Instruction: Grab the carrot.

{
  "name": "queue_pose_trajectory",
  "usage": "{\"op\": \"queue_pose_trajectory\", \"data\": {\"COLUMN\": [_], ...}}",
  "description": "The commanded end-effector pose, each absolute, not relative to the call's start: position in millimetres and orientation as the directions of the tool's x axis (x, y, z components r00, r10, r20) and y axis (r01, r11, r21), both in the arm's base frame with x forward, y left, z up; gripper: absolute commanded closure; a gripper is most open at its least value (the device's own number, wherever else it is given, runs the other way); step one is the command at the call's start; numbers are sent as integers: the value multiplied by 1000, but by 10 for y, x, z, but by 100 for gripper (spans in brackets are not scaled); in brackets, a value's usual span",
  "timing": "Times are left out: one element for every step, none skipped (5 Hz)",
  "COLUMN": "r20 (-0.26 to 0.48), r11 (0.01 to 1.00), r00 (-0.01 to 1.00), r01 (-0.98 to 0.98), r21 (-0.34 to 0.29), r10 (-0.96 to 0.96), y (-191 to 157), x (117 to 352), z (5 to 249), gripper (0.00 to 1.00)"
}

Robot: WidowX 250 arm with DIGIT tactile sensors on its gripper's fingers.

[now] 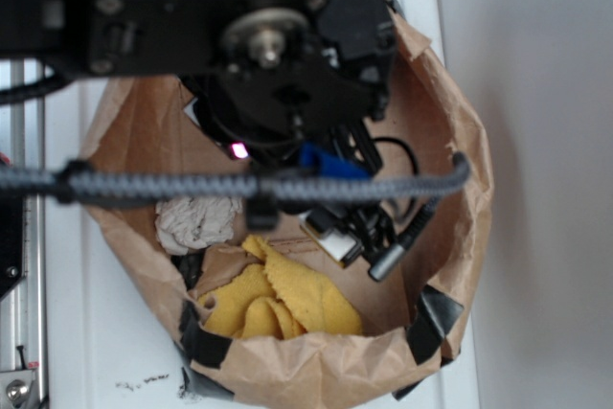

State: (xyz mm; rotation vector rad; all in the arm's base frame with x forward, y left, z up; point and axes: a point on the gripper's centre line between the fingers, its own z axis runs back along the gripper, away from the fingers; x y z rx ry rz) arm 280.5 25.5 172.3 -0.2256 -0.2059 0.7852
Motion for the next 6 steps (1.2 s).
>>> {"op": "queue_pose_trajectory", "data": {"r20": [156, 156, 202, 221, 250, 281], "r11": [682, 682, 679, 693, 699, 695], "r00": [673, 673, 653, 659, 653, 635], "r01": [-661, -661, -660, -650, -648, -669], "r21": [-313, -313, -322, -313, -303, -266], "r10": [723, 723, 730, 719, 715, 719], "y": [385, 385, 436, 503, 618, 740], "x": [2822, 2822, 2863, 2907, 2951, 2976], "z": [1938, 1938, 1682, 1475, 1330, 1203], "gripper": [0, 0, 0, 0, 0, 0]}}
